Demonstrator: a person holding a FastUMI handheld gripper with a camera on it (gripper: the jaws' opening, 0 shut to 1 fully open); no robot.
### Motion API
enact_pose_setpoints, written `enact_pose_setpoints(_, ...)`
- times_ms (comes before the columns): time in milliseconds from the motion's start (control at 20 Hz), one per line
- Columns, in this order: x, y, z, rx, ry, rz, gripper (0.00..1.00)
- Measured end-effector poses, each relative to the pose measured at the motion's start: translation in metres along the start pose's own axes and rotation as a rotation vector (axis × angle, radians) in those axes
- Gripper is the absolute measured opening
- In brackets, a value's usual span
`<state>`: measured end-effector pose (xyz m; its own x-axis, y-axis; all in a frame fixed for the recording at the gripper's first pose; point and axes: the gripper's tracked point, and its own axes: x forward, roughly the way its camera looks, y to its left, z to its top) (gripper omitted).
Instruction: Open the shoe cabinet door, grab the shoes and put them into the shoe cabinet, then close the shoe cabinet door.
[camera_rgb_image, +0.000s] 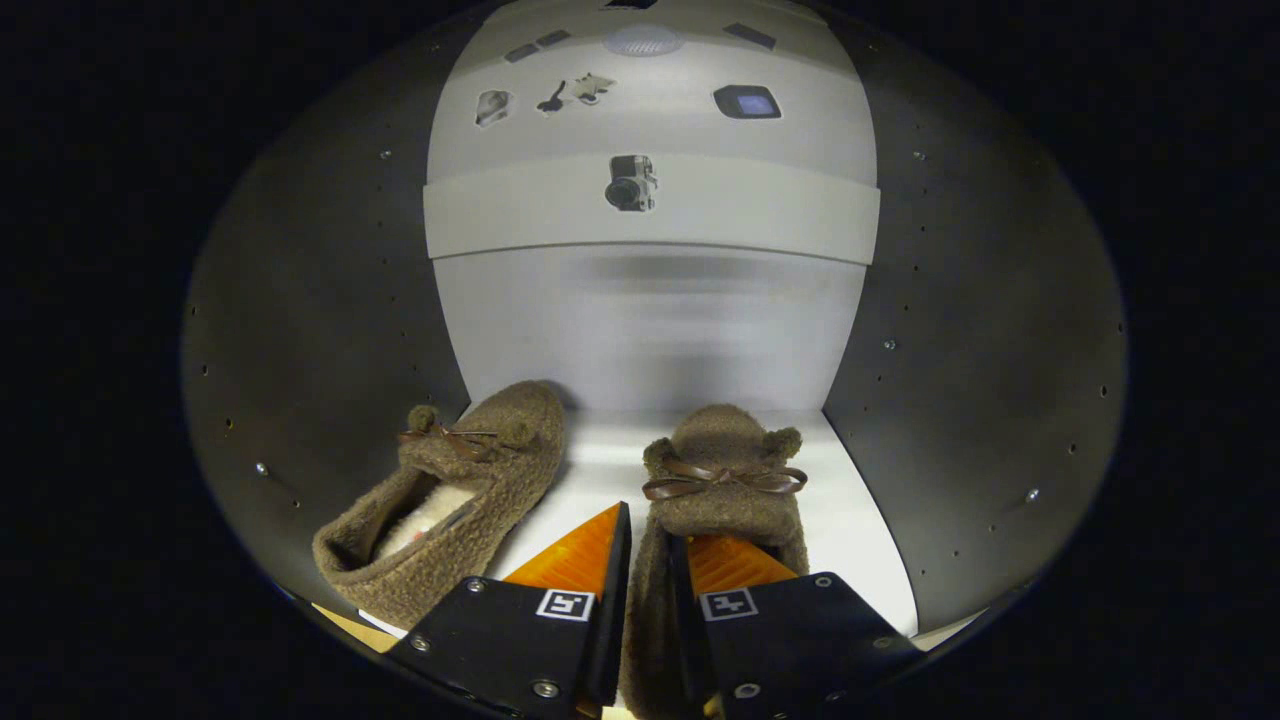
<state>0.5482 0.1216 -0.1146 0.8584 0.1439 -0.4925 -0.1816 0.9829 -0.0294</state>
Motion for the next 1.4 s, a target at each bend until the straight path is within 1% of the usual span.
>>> enact_pose_setpoints(200, -0.034, 0.002, 0.002, 0.017, -0.056, 0.000, 0.26)
enact_pose_setpoints(400, -0.070, 0.000, -0.004, 0.001, -0.077, -0.030, 0.25)
enact_pose_setpoints(600, -0.119, 0.003, -0.014, 0.014, -0.102, -0.048, 0.25)
enact_pose_setpoints(800, -0.177, 0.007, -0.020, 0.048, -0.140, -0.054, 0.25)
enact_pose_setpoints(850, -0.195, 0.009, -0.021, 0.059, -0.157, -0.049, 0.26)
enact_pose_setpoints(950, -0.232, 0.008, -0.024, 0.063, -0.196, -0.063, 0.26)
enact_pose_setpoints(1100, -0.286, 0.001, -0.038, 0.037, -0.229, -0.122, 0.26)
enact_pose_setpoints(1400, -0.385, -0.018, -0.072, 0.027, -0.259, -0.202, 0.26)
